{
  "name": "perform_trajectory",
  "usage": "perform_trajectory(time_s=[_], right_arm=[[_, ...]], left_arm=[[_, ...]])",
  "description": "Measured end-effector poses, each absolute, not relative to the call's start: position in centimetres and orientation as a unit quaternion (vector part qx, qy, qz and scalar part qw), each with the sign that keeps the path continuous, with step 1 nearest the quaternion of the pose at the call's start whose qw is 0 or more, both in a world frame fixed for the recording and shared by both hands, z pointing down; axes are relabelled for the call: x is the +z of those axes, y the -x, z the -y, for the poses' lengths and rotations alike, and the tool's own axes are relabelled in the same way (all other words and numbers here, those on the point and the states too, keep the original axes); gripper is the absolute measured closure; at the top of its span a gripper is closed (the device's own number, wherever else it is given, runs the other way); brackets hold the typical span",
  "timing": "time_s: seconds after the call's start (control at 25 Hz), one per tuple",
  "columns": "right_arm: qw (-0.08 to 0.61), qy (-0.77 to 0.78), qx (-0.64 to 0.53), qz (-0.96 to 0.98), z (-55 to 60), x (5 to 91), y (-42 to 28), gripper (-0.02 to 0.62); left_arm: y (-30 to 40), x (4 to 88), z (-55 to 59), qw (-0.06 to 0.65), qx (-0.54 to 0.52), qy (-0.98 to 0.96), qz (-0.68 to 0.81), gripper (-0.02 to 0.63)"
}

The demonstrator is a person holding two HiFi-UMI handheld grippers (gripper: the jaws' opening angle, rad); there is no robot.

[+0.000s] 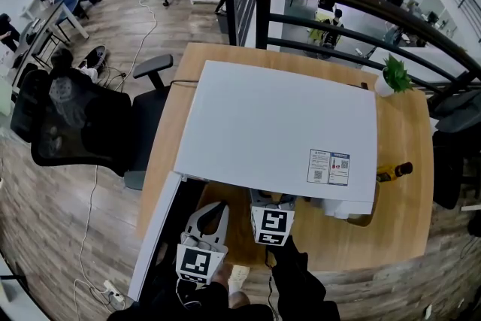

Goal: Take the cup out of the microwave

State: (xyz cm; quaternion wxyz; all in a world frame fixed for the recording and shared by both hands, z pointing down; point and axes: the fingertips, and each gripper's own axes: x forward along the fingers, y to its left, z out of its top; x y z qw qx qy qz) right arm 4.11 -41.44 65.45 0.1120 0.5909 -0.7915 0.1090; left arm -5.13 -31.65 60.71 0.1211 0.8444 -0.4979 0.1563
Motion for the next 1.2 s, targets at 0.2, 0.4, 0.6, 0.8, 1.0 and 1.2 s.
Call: perform_trajectory(time_s=[0.2, 0.4, 0.6, 0.8, 1.0, 1.2], right_arm=[[0.097, -0.590, 0.106, 0.794, 41.1, 64.6, -4.1, 0.229], [0.085, -0.595, 0.101, 0.793, 40.5, 63.6, -4.3, 0.230], [0.075, -0.592, 0.094, 0.797, 39.5, 62.6, -4.5, 0.230], [0.075, -0.593, 0.089, 0.797, 37.7, 61.7, -4.6, 0.230], [0.073, -0.601, 0.084, 0.791, 35.6, 60.6, -5.0, 0.230], [0.073, -0.607, 0.079, 0.787, 32.8, 59.5, -5.3, 0.230]], left_arm=[[5.1, 60.5, 31.6, 0.119, 0.155, -0.844, 0.498, 0.581], [5.2, 60.1, 31.4, 0.116, 0.150, -0.845, 0.500, 0.581], [5.2, 59.8, 30.9, 0.114, 0.152, -0.846, 0.498, 0.581], [5.1, 59.1, 30.0, 0.111, 0.147, -0.849, 0.495, 0.581], [5.0, 58.3, 28.4, 0.107, 0.140, -0.854, 0.490, 0.581], [4.9, 57.2, 26.4, 0.102, 0.131, -0.859, 0.485, 0.581]])
